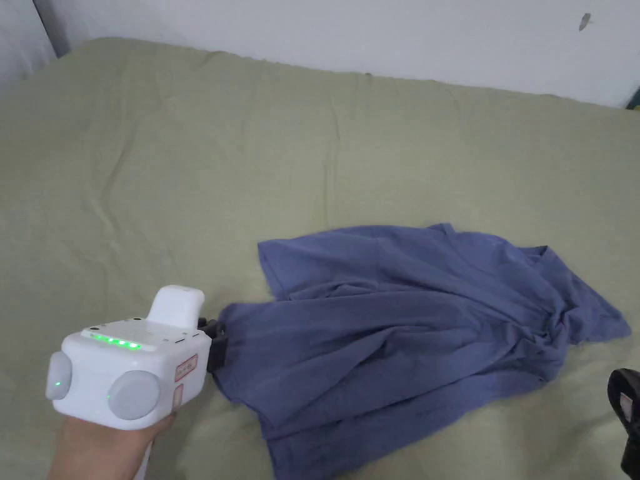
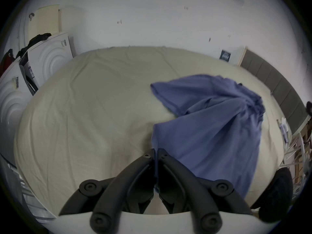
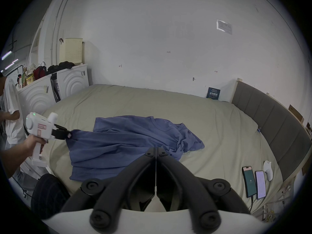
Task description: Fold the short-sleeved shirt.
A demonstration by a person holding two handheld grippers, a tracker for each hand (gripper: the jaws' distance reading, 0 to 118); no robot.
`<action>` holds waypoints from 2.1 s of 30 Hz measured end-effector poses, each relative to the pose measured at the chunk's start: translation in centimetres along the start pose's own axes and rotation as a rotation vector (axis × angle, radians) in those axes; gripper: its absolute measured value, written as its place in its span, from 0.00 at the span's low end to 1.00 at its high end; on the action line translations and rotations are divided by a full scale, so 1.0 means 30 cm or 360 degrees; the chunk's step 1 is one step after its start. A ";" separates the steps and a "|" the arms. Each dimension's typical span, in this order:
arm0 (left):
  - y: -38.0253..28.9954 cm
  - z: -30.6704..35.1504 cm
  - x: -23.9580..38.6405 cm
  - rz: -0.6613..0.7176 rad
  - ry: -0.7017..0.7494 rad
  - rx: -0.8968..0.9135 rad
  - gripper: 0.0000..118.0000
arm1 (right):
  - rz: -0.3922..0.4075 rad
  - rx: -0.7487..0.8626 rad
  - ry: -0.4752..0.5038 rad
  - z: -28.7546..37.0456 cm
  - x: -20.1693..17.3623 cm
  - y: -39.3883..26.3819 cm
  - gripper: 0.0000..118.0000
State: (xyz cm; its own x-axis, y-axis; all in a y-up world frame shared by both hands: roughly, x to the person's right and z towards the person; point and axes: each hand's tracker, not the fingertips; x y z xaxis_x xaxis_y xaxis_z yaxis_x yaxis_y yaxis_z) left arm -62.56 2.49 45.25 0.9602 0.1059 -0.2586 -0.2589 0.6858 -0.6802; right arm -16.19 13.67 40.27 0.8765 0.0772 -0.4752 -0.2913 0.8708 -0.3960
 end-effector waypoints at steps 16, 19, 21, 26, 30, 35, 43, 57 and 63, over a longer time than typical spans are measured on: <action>0.041 0.015 0.109 0.0118 -0.0002 0.0026 0.00 | -0.0671 -0.0590 -0.0244 -0.806 0.709 -0.037 1.00; 0.048 0.007 0.100 0.0141 0.0008 0.0032 0.00 | -0.0760 -0.0673 -0.0324 -0.947 0.784 -0.053 1.00; 0.053 0.005 0.091 0.0136 0.0015 0.0033 0.00 | -0.0742 -0.0693 -0.0344 -0.988 0.771 -0.046 1.00; 0.041 -0.017 0.057 0.0153 0.0002 0.0038 0.00 | -0.0570 -0.0784 -0.0505 -1.045 0.694 -0.046 0.99; 0.028 -0.034 0.053 0.0158 -0.0011 0.0033 0.00 | -0.0448 -0.0798 -0.0385 -1.072 0.631 -0.084 0.61; 0.015 -0.049 0.012 0.0185 -0.0042 0.0036 0.00 | -0.0384 -0.0718 -0.0395 -1.030 0.616 -0.055 0.03; 0.098 0.039 -0.058 0.0367 -0.0198 0.0124 0.00 | -0.0585 -0.0468 -0.0189 -0.765 0.657 0.114 0.02; 0.604 0.350 0.077 0.0165 -0.0217 0.0576 0.00 | -0.0445 0.0170 0.0034 -0.261 0.629 0.680 0.02; 0.914 0.525 0.078 0.0190 -0.0188 0.0845 0.00 | -0.0435 0.0406 -0.0016 -0.111 0.675 0.963 0.02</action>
State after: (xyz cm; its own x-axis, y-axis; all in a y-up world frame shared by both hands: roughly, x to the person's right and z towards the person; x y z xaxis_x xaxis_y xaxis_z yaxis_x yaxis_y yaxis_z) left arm -65.76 32.87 36.81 0.9407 0.2640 -0.2131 -0.3071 0.9296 -0.2040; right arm -8.13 38.78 16.61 0.9129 -0.1712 -0.3706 0.0578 0.9529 -0.2977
